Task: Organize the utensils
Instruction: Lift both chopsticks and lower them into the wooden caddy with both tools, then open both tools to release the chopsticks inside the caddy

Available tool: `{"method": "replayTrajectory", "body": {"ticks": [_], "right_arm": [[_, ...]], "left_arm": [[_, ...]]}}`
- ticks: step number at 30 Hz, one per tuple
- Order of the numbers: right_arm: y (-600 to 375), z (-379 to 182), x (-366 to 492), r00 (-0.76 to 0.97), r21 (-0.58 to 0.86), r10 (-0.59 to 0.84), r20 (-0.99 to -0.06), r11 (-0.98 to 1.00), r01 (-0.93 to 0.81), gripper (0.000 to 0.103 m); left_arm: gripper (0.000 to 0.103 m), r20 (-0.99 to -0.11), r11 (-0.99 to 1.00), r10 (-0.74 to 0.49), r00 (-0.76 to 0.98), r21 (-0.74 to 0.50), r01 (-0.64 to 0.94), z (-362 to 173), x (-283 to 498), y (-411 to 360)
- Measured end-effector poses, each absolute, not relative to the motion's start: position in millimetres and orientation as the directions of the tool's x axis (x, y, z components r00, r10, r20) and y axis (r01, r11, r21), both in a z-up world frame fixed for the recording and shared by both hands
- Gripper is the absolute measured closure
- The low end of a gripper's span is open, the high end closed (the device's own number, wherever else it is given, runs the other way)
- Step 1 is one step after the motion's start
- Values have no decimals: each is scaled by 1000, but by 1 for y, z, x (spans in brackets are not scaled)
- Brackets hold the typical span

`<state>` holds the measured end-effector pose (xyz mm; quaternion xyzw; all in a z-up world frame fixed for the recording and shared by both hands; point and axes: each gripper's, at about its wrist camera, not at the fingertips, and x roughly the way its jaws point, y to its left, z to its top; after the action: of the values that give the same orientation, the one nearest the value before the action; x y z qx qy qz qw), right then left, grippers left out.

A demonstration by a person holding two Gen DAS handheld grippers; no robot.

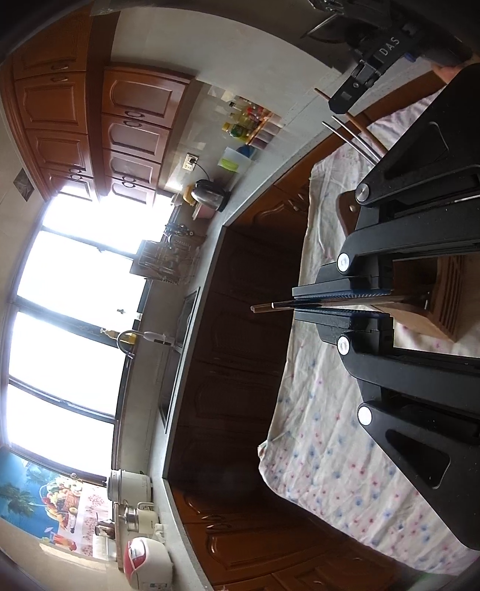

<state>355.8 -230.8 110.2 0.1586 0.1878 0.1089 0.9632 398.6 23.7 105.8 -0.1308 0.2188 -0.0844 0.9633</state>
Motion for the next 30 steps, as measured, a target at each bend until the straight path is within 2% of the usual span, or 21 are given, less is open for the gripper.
{"method": "replayTrajectory", "body": {"ticks": [16, 19, 21, 22, 23, 24, 25, 26, 27, 28, 29, 30], "right_arm": [[-231, 105, 364, 890, 354, 272, -366, 925, -137, 97], [-232, 104, 363, 886, 358, 283, -368, 922, -146, 92], [-234, 106, 360, 888, 363, 283, -363, 920, -145, 83], [-235, 107, 358, 887, 373, 292, -357, 915, -152, 69], [-238, 108, 356, 888, 383, 300, -348, 910, -157, 50], [-239, 110, 352, 892, 387, 299, -340, 909, -157, 41], [-241, 111, 348, 897, 389, 297, -328, 908, -159, 34], [-242, 113, 344, 899, 392, 299, -319, 906, -162, 33], [-244, 114, 340, 900, 395, 302, -316, 904, -164, 31], [-246, 114, 336, 900, 401, 304, -313, 901, -165, 22], [-247, 115, 332, 901, 406, 304, -309, 899, -164, 12], [-249, 115, 328, 904, 409, 301, -305, 898, -161, 7]], "left_arm": [[98, -424, 954, -231, 876, -276, 117, 103, 402, 22], [97, -434, 952, -239, 869, -282, 120, 105, 402, 25], [93, -436, 949, -247, 865, -290, 125, 105, 398, 27], [85, -437, 949, -245, 866, -290, 122, 106, 396, 28], [78, -441, 952, -236, 866, -286, 113, 107, 393, 29], [63, -438, 952, -230, 869, -285, 108, 107, 389, 30], [56, -432, 953, -225, 873, -286, 104, 108, 384, 31], [52, -431, 954, -217, 876, -284, 96, 109, 380, 32], [44, -434, 955, -209, 876, -283, 88, 109, 376, 34], [34, -437, 955, -204, 876, -286, 80, 110, 372, 35], [30, -438, 954, -198, 877, -291, 70, 109, 367, 39], [22, -438, 953, -191, 879, -297, 60, 109, 361, 41]]}}
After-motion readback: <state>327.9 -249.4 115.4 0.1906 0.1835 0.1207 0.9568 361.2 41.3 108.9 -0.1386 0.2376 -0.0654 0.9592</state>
